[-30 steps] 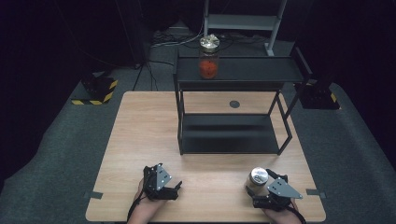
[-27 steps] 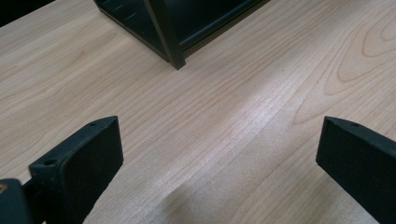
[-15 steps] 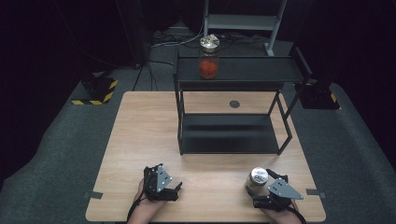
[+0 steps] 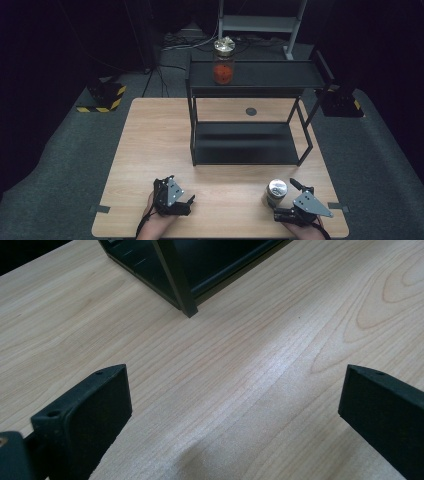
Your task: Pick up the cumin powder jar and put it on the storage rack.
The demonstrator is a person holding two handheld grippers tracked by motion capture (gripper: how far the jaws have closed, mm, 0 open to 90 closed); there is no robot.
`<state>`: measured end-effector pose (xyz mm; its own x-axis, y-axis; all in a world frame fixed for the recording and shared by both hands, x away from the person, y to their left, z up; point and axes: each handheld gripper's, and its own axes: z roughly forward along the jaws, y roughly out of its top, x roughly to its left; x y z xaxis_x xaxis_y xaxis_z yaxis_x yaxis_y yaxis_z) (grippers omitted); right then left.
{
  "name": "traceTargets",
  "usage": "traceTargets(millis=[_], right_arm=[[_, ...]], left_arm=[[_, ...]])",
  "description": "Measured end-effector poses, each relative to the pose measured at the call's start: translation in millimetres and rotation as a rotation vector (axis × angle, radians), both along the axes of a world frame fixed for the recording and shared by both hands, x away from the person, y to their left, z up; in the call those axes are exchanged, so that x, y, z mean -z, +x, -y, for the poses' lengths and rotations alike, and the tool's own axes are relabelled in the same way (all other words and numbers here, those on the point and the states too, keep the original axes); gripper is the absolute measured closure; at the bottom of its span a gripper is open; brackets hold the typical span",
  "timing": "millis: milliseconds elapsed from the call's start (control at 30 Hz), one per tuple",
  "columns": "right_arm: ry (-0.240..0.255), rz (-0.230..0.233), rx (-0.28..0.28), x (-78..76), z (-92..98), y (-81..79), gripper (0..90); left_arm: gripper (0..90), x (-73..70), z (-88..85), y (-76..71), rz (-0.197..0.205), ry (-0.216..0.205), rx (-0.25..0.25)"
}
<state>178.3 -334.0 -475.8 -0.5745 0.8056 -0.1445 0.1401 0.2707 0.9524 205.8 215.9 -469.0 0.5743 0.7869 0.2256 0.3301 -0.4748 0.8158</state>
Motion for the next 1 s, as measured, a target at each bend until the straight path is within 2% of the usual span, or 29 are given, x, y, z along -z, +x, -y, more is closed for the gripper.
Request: traceTargets(millis=[200, 400, 633, 900, 1000], right_arm=[[0.017, 0.013, -0.009, -1.0, 1.7, -1.5, 0.0], [0.062, -0.004, -0.022, -0.7, 3.8, 0.1, 3.5], [0.093, -0.029, -0.028, 1.7, 5.3, 3.2, 15.7], [0.108, -0.031, -0.054, 6.2, 9.2, 6.5, 32.9], [0.108, -0.03, -0.055, 6.7, 9.6, 6.8, 33.8]], left_arm=[[0.9, 0.4, 0.9, -0.7, 0.004, 0.005, 0.003], [0.9, 0.7, -0.3, -0.6, 0.005, -0.001, 0.004], [0.9, 1.0, -0.4, -1.0, 0.007, -0.001, 0.006], [0.9, 1.2, -0.5, -1.3, 0.009, -0.001, 0.007], [0.9, 1.2, -0.5, -1.4, 0.01, 0.0, 0.008]])
